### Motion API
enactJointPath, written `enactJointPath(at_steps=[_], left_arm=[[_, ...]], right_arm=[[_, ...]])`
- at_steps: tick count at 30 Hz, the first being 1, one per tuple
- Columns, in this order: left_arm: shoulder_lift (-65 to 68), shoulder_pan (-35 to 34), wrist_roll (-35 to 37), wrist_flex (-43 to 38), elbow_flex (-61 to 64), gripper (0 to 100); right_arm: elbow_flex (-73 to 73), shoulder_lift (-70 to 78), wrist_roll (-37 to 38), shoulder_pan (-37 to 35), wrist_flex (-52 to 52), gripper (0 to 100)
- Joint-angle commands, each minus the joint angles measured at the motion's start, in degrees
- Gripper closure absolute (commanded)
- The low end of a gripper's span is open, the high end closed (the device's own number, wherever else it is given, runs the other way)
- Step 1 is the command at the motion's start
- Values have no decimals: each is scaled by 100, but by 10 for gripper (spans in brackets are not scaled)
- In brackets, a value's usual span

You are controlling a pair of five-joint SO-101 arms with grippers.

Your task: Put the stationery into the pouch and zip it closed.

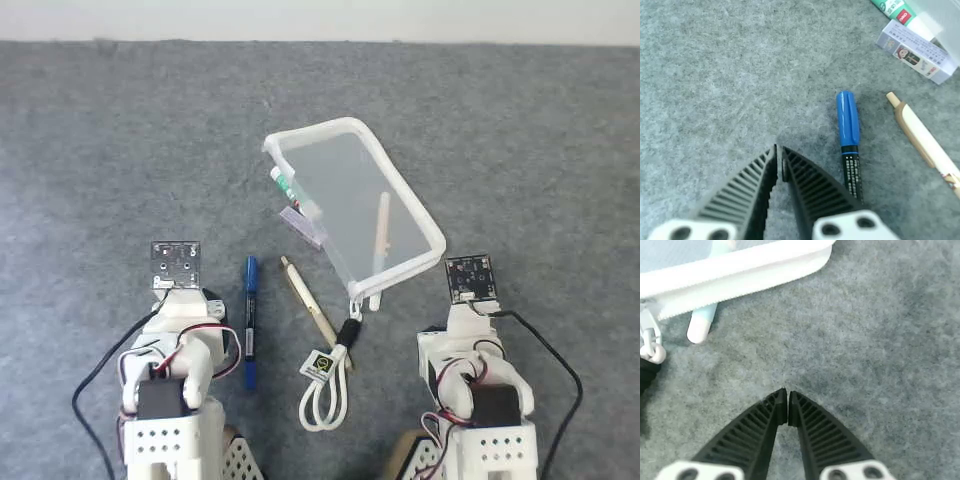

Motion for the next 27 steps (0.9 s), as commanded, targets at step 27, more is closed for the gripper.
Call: enactJointPath(at_steps=[27], left_arm=[[-70,501,-79,44,-92,985]], right_arm=[[123,-84,88,57,40,991]])
